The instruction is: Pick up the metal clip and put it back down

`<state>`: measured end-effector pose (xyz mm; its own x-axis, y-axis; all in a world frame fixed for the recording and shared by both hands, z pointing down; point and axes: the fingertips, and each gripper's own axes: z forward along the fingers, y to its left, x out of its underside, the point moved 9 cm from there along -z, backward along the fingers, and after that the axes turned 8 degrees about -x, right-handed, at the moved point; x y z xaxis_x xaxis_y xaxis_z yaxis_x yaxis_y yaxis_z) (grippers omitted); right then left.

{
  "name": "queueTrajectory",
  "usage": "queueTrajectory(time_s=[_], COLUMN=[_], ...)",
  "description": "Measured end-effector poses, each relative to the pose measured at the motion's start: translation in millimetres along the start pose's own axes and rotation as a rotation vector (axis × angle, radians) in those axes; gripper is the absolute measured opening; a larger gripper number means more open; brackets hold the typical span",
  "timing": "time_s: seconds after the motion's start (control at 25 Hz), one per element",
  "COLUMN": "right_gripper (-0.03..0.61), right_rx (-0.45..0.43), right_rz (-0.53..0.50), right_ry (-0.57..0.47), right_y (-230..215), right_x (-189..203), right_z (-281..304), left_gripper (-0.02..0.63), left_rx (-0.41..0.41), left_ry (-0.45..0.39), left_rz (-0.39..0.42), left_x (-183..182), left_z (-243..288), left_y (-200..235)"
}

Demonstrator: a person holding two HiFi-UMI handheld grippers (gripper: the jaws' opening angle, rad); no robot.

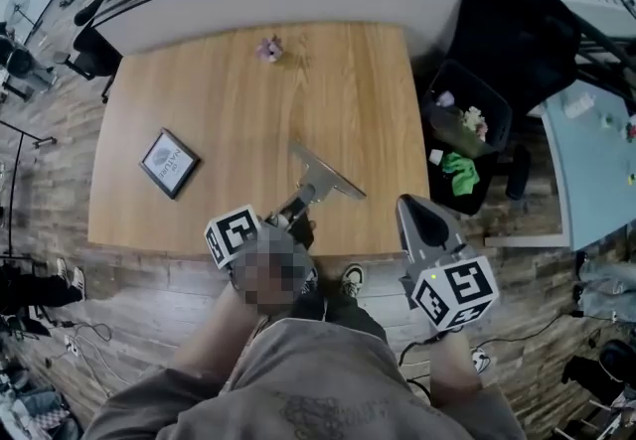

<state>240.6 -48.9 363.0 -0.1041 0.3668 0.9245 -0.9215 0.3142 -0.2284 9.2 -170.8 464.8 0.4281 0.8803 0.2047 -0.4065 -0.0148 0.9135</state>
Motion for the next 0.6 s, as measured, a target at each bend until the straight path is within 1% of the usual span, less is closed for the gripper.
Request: queueTrajectory(time_s=[0.16,0.28,0.36,0.48,0.6], right_gripper=[0.012,0.012,0.012,0.012,0.012], right_rx=[-0.004,-0.017,-0.029,-0.048,-0.069], right_rz=[-0.033,-0.058,-0.069,-0.082,-0.075], right_ry=[-0.050,-0.074,-0.083,-0.089,-0.082], right_y=[13.4,21.9,28.5,35.7,39.6], right_x=[-20.9,-31.6,-35.6,-38.5,-35.0], right_z=[-7.3,-10.1,-12.5,-13.5,-6.1], left_gripper=[0.008,0.008,0.008,0.008,0.009], left_rx=[0.036,0.054,0.062,0.061,0.062], left_ry=[-0.032,-0.054,-0.064,-0.065,-0.060], left_rz=[-0.032,-0.045,-0.059,-0.053,-0.064], left_x=[-7.1,-9.2,-6.6,-1.9,1.1], left_z=[-28.1,-44.9,-56.8,-71.3,-79.1], left_y=[-22.3,-29.9,-32.3,-34.9,-33.9])
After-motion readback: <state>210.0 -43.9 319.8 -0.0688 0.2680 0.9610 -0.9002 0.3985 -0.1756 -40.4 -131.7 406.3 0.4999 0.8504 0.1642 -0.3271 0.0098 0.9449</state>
